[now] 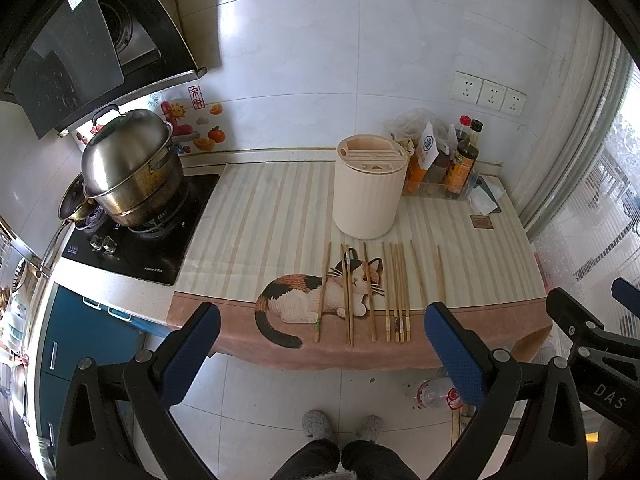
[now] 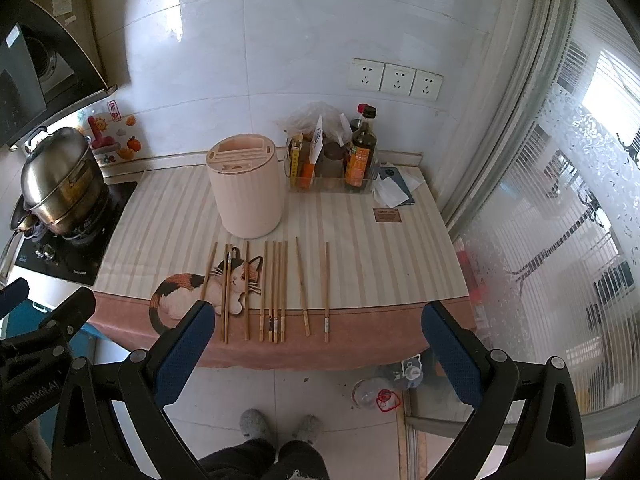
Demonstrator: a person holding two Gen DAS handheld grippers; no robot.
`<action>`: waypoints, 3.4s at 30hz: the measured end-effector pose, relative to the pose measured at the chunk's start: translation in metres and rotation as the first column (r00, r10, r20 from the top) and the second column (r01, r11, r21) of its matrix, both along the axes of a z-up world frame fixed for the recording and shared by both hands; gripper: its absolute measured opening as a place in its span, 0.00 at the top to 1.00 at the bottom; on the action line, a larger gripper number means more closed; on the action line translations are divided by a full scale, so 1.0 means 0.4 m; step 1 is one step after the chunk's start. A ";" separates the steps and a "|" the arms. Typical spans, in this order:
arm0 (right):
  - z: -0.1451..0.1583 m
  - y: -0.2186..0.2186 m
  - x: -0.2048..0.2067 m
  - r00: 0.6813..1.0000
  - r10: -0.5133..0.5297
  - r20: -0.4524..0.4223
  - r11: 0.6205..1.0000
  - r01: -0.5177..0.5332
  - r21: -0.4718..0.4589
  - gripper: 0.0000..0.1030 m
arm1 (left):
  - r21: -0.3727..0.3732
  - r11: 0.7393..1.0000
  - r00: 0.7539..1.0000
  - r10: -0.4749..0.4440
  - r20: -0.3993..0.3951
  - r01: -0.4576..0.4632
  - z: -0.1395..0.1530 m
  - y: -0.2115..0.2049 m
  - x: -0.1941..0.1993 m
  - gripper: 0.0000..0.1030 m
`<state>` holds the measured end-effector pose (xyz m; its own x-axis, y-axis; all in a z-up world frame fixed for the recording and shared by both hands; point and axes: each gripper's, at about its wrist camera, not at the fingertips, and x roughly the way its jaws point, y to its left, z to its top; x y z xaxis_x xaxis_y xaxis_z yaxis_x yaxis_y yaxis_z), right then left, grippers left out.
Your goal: Organize utensils
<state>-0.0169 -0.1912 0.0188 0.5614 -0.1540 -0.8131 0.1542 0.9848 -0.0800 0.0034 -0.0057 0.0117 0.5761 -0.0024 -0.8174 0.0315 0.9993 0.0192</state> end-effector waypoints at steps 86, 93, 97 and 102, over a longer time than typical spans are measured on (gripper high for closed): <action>-0.980 -0.124 0.667 0.769 -0.016 -0.639 0.996 0.072 0.061 0.91 | 0.032 0.998 0.830 0.062 -0.554 -0.053 -0.914 0.027 0.638 0.96; -0.961 -0.116 0.639 0.797 -0.030 -0.603 0.988 0.114 0.101 0.93 | 0.035 0.998 0.860 0.055 -0.508 -0.043 -0.865 0.047 0.597 0.96; -0.906 -0.118 0.635 0.834 -0.036 -0.551 0.988 0.114 0.107 0.93 | 0.036 0.998 0.893 0.057 -0.447 -0.046 -0.790 0.058 0.583 0.96; -0.816 -0.108 0.637 0.880 -0.038 -0.473 0.985 0.111 0.129 0.93 | 0.037 0.998 0.927 0.065 -0.370 -0.055 -0.690 0.068 0.576 0.96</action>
